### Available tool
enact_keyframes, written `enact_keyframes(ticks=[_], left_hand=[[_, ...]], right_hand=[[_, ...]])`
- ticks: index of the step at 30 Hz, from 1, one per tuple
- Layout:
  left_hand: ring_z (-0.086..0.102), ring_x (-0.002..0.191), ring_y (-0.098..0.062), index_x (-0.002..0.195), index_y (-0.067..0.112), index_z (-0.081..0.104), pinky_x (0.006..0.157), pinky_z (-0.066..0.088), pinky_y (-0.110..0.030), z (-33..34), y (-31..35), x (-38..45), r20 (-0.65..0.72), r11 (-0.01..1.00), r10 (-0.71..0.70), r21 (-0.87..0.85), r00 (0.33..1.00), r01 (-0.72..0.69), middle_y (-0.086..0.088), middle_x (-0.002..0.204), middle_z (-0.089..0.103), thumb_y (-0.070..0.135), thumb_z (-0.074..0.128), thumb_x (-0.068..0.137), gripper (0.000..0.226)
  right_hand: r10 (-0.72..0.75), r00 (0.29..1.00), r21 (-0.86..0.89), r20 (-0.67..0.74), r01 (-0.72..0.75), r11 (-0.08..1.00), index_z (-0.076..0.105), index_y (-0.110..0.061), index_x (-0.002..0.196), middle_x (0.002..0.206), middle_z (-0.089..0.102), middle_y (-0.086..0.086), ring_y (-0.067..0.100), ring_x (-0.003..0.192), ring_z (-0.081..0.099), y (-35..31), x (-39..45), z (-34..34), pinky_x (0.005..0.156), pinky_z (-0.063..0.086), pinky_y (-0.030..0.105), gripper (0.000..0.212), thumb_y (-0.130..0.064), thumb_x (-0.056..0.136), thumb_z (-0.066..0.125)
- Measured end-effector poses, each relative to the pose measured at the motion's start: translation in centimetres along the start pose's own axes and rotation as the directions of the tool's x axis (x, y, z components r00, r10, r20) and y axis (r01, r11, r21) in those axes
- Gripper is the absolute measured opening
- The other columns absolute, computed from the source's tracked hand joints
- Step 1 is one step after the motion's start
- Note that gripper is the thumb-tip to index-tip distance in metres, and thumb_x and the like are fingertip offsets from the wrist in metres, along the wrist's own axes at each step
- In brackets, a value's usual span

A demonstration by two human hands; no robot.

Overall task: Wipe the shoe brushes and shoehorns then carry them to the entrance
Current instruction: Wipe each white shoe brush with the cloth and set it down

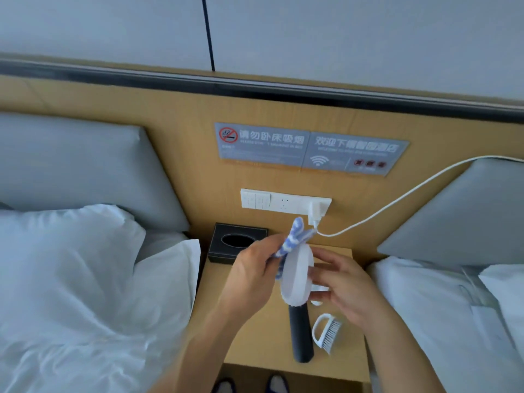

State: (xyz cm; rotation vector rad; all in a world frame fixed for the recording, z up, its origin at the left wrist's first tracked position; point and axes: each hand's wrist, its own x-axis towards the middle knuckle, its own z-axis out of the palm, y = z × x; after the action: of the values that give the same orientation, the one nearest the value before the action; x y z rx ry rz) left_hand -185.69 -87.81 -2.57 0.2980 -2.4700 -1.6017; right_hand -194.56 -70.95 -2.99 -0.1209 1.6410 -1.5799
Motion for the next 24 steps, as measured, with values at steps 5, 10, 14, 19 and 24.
enact_keyframes(ticks=[5,10,14,19,24], left_hand=[[0.061,0.09,-0.013,0.125,0.031,0.061,0.076,0.053,-0.034,-0.6,2.0,-0.8,-0.085,0.97,0.191,0.168,0.978,-0.175,0.013,0.1,0.067,0.002,0.037,0.091,0.051],[0.058,0.1,-0.016,0.139,0.028,0.055,0.083,0.052,-0.032,-0.7,3.4,-1.9,-0.11,0.891,0.292,0.391,0.95,-0.229,0.022,0.14,0.053,-0.002,0.045,0.088,0.06],[0.057,0.111,-0.017,0.128,0.02,0.064,0.086,0.053,-0.034,-1.7,4.0,-2.4,-0.077,0.873,0.333,0.401,0.94,-0.277,0.013,0.146,0.05,-0.005,0.042,0.084,0.056],[0.054,0.119,-0.015,0.116,0.014,0.069,0.09,0.049,-0.031,-4.0,4.5,-3.2,-0.025,0.877,0.4,0.299,0.916,-0.375,0.007,0.137,0.053,-0.014,0.04,0.083,0.052],[0.059,0.109,-0.018,0.099,0.014,0.071,0.085,0.049,-0.035,-5.7,4.7,-5.1,0.046,0.856,0.466,0.23,0.884,-0.463,0.008,0.125,0.058,-0.016,0.041,0.078,0.048]], right_hand=[[-0.058,0.998,-0.052,-0.039,0.056,0.997,0.074,-0.021,0.115,0.106,0.077,0.009,0.029,0.095,0.075,-2.9,-1.1,0.6,0.069,0.06,0.036,0.03,-0.002,0.095,0.062],[-0.086,0.995,-0.025,-0.059,0.084,0.996,0.077,-0.019,0.108,0.103,0.078,0.01,0.029,0.092,0.076,-4.9,-1.7,0.9,0.065,0.061,0.035,0.027,-0.001,0.094,0.063],[-0.107,0.993,-0.017,-0.058,0.106,0.994,0.073,-0.017,0.116,0.103,0.078,0.012,0.031,0.092,0.076,-6.0,-2.2,1.0,0.065,0.061,0.036,0.028,-0.002,0.092,0.065],[-0.126,0.992,-0.012,-0.012,0.125,0.992,0.073,-0.021,0.111,0.099,0.078,0.016,0.033,0.087,0.076,-6.6,-3.0,1.8,0.063,0.061,0.034,0.031,0.002,0.091,0.065],[-0.173,0.984,-0.084,0.039,0.176,0.981,0.075,-0.026,0.101,0.1,0.076,0.015,0.033,0.089,0.076,-7.2,-3.7,2.3,0.067,0.06,0.035,0.032,0.003,0.09,0.067]])
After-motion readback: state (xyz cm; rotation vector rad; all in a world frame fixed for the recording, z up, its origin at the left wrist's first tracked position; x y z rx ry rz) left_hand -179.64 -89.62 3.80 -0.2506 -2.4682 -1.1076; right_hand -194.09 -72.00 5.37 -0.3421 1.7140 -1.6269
